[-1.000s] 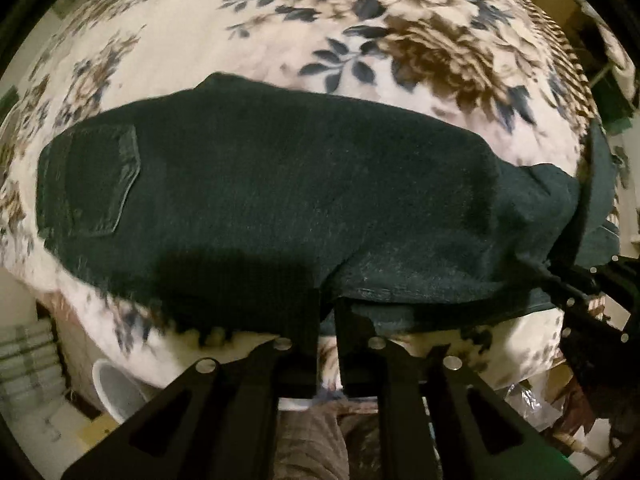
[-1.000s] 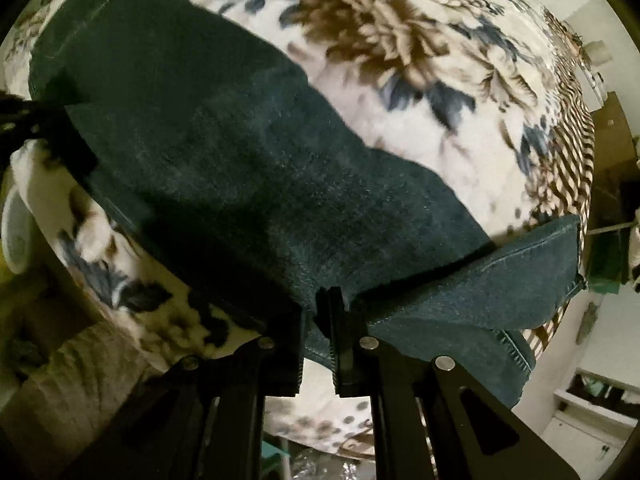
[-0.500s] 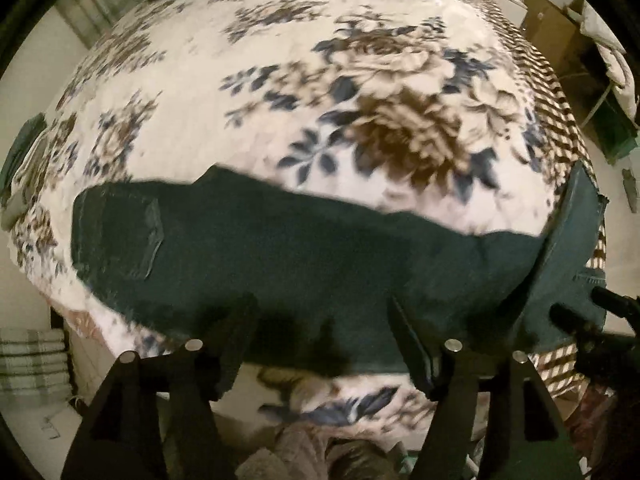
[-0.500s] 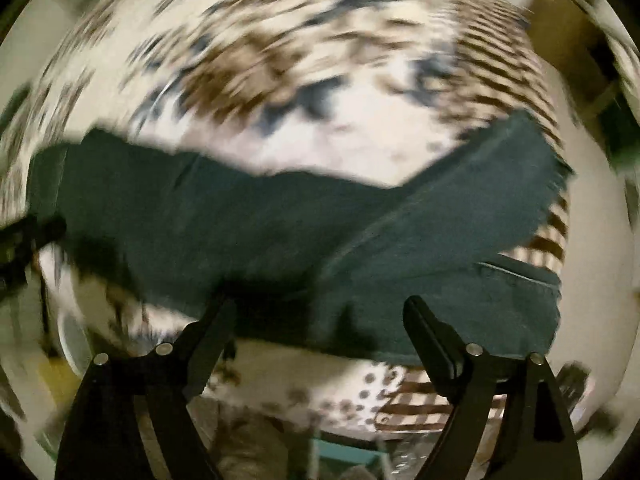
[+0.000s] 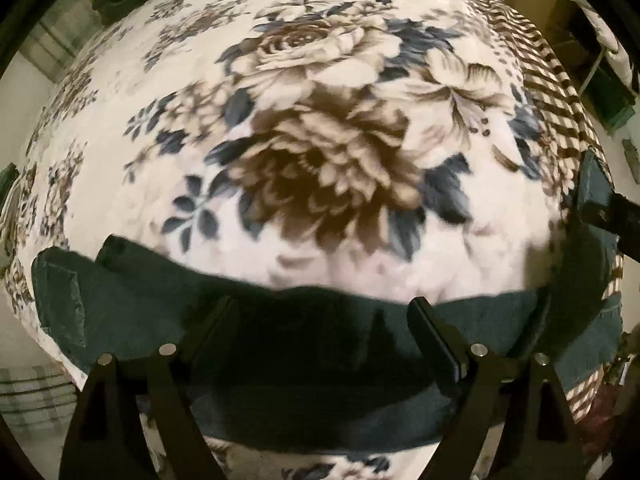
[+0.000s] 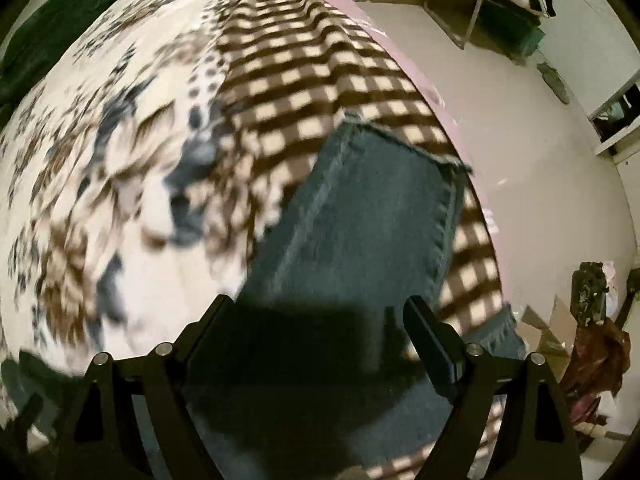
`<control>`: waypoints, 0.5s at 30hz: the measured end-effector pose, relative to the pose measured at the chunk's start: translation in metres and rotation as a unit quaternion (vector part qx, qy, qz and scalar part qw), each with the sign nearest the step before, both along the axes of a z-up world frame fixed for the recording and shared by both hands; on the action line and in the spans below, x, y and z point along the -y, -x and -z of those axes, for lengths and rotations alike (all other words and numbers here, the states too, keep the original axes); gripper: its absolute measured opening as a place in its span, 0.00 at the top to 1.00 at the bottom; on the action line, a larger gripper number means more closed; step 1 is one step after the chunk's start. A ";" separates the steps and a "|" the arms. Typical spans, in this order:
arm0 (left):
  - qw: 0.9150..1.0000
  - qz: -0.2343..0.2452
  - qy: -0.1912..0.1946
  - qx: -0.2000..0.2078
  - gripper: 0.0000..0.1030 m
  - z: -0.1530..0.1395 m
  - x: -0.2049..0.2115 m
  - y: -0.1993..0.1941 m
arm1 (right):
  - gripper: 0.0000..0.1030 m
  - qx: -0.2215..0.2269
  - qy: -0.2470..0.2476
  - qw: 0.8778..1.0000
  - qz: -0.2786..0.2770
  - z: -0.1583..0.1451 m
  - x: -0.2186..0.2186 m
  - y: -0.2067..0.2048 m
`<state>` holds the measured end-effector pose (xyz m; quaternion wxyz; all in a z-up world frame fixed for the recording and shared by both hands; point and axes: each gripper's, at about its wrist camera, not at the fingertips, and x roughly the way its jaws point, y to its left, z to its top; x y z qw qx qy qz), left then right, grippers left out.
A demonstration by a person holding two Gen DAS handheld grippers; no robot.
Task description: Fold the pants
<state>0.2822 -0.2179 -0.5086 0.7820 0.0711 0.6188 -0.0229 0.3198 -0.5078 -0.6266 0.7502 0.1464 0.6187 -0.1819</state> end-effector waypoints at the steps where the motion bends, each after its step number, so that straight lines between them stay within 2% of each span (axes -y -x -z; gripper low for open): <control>1: 1.000 0.002 -0.002 0.000 0.17 0.002 0.004 -0.002 | 0.15 0.001 0.002 1.000 0.005 0.005 0.002 -0.007; 3: 1.000 0.006 -0.007 0.000 0.17 0.004 0.012 -0.005 | 0.15 0.001 -0.006 1.000 0.010 0.014 0.002 -0.018; 5: 1.000 0.011 -0.008 -0.001 0.17 0.005 0.017 -0.006 | 0.15 -0.017 -0.002 1.000 0.011 0.029 0.000 -0.030; 6: 1.000 0.015 -0.010 -0.002 0.17 0.005 0.019 -0.006 | 0.20 -0.028 0.003 1.000 0.010 0.037 -0.002 -0.033; 7: 1.000 0.018 -0.010 -0.002 0.17 0.004 0.020 -0.005 | 0.39 -0.038 0.018 0.999 0.010 0.041 -0.003 -0.033; 8: 1.000 0.023 -0.007 -0.004 0.17 0.003 0.021 -0.003 | 0.50 -0.039 0.026 0.999 0.014 0.041 -0.003 -0.031; 10: 1.000 0.030 -0.001 -0.004 0.17 -0.002 0.021 0.003 | 0.88 -0.019 0.007 0.999 0.040 0.033 0.004 -0.015; 15: 0.999 0.040 0.011 -0.015 0.17 -0.008 0.023 0.023 | 0.93 0.028 -0.009 0.993 0.116 -0.009 0.026 0.055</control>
